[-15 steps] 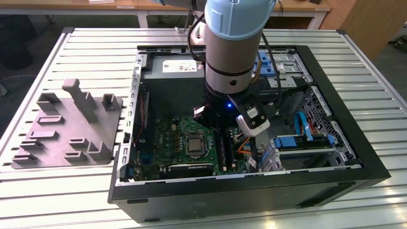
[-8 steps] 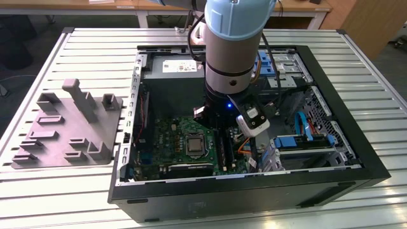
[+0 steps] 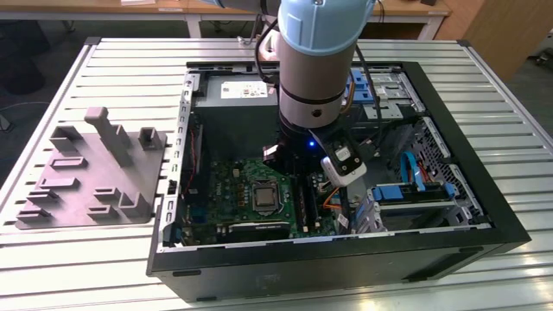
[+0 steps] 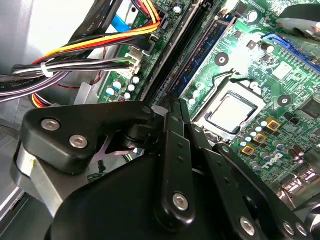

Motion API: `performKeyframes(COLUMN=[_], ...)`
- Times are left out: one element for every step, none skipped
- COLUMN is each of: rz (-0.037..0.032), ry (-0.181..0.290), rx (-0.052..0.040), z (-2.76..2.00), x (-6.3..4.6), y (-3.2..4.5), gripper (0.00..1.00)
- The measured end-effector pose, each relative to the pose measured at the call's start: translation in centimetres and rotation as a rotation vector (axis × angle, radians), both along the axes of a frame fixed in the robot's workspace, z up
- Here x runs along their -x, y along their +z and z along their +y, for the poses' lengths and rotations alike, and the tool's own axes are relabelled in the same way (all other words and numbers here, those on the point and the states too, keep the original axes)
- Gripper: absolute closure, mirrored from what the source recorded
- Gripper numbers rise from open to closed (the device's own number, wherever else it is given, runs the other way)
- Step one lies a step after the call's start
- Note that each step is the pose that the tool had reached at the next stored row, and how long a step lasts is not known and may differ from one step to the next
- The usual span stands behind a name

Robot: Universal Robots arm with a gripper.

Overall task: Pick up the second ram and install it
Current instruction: 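Insert the second ram into the second slot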

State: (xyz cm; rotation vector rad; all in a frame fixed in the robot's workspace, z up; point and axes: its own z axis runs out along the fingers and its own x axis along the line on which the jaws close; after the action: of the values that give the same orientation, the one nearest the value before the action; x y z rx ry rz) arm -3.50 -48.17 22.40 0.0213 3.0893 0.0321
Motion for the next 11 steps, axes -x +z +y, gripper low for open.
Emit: performKeyframes(rz=[0.0000,0.0001,0.0001,0.0000,0.0000,0.0001,0.0000,0.0000,0.0000,0.0000,0.0000], ry=[0.000,0.000,0.000,0.000,0.000,0.000,0.000,0.000,0.000,0.000,0.000], rx=[0.0000,0.0002,0.0002,0.0002,0.0003,0.0001,0.0001,0.0001,0.0000,-0.0001,0.0000], z=[0.00,0.00,0.00,0.00,-0.01,0.00,0.00,0.00,0.00,0.00,0.00], x=[0.00,0.00,0.00,0.00,0.00,0.00,0.00,0.00,0.00,0.00,0.00], y=[0.00,0.00,-0.02,-0.03,-0.03,-0.04,-0.04,-0.05,-0.08,-0.09,-0.09], gripper=[0.89,0.89,0.89,0.89,0.89,0.89,0.89,0.89,0.89,0.89,0.89])
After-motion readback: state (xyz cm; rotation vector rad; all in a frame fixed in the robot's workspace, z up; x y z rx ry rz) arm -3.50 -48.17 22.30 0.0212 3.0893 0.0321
